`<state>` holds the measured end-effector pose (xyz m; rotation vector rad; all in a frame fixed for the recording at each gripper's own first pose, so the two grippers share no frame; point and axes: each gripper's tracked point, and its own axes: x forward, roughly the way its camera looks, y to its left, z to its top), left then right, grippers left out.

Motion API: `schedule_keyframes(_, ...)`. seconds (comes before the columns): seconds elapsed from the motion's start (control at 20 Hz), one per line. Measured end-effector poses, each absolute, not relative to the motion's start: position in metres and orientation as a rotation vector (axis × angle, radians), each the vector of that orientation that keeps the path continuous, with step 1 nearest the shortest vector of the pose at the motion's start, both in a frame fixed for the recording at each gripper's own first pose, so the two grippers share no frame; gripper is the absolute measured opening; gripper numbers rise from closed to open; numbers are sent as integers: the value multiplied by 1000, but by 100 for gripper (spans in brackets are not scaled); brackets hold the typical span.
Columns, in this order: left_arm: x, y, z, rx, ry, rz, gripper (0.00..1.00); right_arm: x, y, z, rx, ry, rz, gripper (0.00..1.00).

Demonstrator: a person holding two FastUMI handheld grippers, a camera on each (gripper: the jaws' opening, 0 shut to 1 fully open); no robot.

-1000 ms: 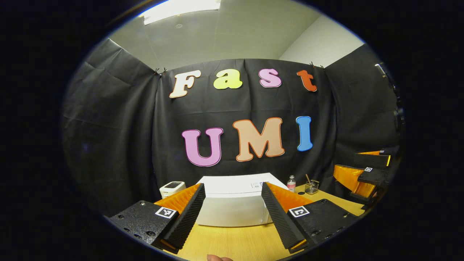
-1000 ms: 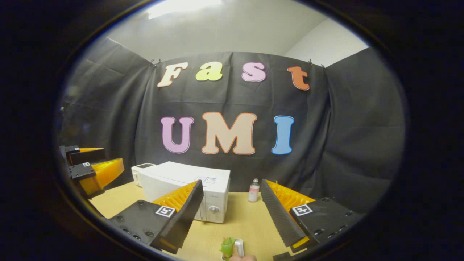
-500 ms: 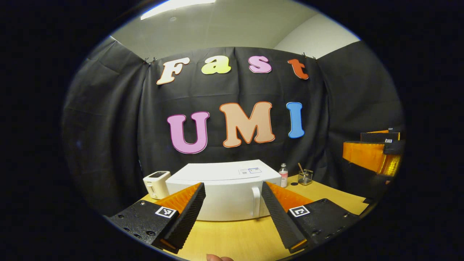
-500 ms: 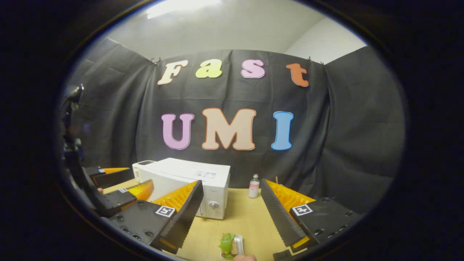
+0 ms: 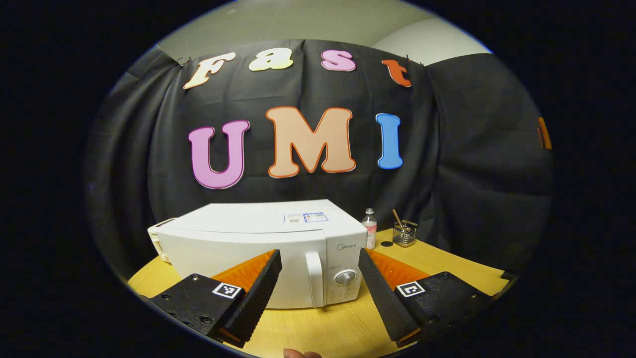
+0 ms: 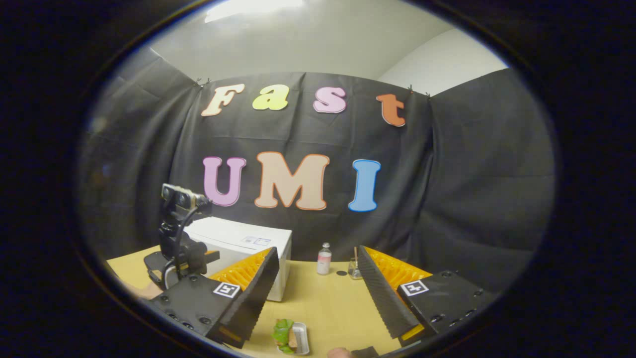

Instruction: Open the microwave oven with the left hand, put the food in, and close the microwave oven.

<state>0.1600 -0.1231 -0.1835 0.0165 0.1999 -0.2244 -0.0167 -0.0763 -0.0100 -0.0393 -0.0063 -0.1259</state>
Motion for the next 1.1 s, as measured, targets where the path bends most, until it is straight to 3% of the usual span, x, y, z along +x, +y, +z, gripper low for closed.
schedule_keyframes(0.35, 187, -122, -260, 61, 409, -211, 98, -30, -119, -19, -41, 42, -219, 97)
schedule_keyframes(0.7, 199, -121, -267, 100, 429, -210, 95, -41, -155, -22, -71, 71, -292, 97)
schedule_keyframes(0.9, 199, -131, -272, 121, 455, -246, 78, -45, -158, -20, -50, 74, -296, 97)
schedule_keyframes(1.0, 207, -117, -271, 138, 444, -192, 68, -46, -158, -20, -51, 71, -294, 97)
schedule_keyframes(1.05, 202, -112, -270, 132, 457, -178, 49, -47, -157, -20, -58, 70, -293, 97)
schedule_keyframes(1.1, 203, -114, -269, 107, 454, -178, 39, -48, -157, -21, -65, 71, -292, 97)
